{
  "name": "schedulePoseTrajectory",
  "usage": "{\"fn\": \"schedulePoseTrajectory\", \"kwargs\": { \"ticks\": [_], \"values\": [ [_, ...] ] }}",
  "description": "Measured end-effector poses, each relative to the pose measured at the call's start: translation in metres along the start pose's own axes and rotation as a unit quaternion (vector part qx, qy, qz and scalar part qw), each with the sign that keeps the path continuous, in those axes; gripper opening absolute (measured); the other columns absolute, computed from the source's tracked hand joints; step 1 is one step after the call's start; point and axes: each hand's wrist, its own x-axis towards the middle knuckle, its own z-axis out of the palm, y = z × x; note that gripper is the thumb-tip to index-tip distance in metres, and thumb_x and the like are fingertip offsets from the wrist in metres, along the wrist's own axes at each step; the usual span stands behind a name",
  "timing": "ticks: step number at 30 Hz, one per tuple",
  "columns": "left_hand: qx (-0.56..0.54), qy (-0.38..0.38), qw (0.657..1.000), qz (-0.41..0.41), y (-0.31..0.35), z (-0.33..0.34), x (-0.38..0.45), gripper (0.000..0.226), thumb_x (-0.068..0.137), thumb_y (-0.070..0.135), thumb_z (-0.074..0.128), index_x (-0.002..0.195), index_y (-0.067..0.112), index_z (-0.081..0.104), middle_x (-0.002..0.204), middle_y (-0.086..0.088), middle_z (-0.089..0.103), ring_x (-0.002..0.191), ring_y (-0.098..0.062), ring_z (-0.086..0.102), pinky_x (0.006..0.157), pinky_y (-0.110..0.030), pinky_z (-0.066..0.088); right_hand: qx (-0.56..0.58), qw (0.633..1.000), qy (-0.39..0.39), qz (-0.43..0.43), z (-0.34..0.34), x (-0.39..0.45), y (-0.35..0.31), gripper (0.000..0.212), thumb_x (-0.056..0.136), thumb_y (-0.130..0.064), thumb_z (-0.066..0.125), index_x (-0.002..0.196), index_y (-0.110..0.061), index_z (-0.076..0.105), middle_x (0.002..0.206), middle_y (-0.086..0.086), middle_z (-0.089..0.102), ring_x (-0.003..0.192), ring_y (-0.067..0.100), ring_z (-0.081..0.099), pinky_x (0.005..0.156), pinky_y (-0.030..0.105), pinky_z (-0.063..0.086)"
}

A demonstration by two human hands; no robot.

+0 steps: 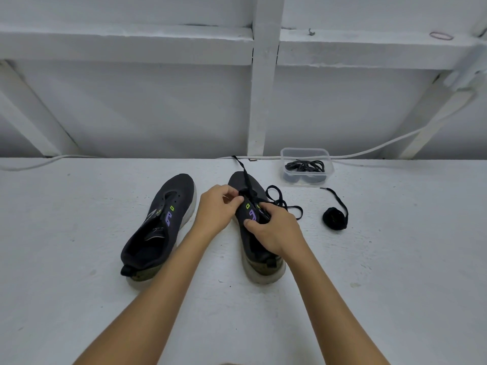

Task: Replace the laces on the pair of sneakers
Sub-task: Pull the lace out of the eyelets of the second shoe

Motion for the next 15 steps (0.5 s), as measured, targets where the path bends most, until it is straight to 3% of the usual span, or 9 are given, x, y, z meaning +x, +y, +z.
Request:
{"fn": "schedulePoseTrajectory", "kwargs": {
  "ticks": [3, 7, 11, 15],
  "values": [
    [0.009, -0.007, 1.0, -0.005, 0.005, -0.003, 0.004, 0.007, 0.097, 0.023, 0.062, 0.097, 0.016, 0.064, 0.096, 0.003, 0.069, 0.085, -0.011, 0.067, 0.076, -0.024, 0.051, 0.001, 1.0, 0.002, 0.001, 0.001, 0.0, 0.0, 0.039, 0.088, -0.038, 0.071, 0.122, -0.02, 0.065, 0.098, -0.006, 0.064, 0.104, 0.02, 0.063, 0.091, 0.036, 0.053],
    [-0.053, -0.027, 0.997, -0.045, 0.013, -0.01, 0.011, 0.01, 0.105, 0.021, 0.047, 0.105, 0.013, 0.053, 0.098, -0.001, 0.067, 0.079, -0.007, 0.07, 0.058, -0.007, 0.044, 0.003, 1.0, 0.004, 0.0, 0.0, -0.002, 0.0, 0.042, 0.09, -0.036, 0.07, 0.128, -0.02, 0.064, 0.119, -0.003, 0.069, 0.11, 0.018, 0.061, 0.087, 0.029, 0.047],
    [-0.055, -0.036, 0.996, -0.067, 0.004, -0.008, 0.005, 0.015, 0.097, 0.029, 0.063, 0.106, 0.018, 0.061, 0.099, 0.005, 0.068, 0.087, -0.003, 0.063, 0.068, -0.012, 0.042, 0.009, 1.0, 0.008, 0.007, 0.0, -0.002, 0.0, 0.041, 0.089, -0.036, 0.071, 0.125, -0.017, 0.064, 0.117, -0.002, 0.07, 0.11, 0.02, 0.062, 0.091, 0.033, 0.05],
    [-0.045, -0.024, 0.998, -0.04, -0.001, -0.001, 0.0, 0.012, 0.089, 0.031, 0.074, 0.093, 0.02, 0.071, 0.1, 0.006, 0.066, 0.088, 0.0, 0.061, 0.071, -0.008, 0.041, 0.005, 1.0, 0.008, 0.01, 0.0, -0.001, -0.001, 0.04, 0.089, -0.037, 0.07, 0.122, -0.015, 0.065, 0.11, -0.001, 0.07, 0.107, 0.022, 0.064, 0.09, 0.034, 0.051]
  ]
}}
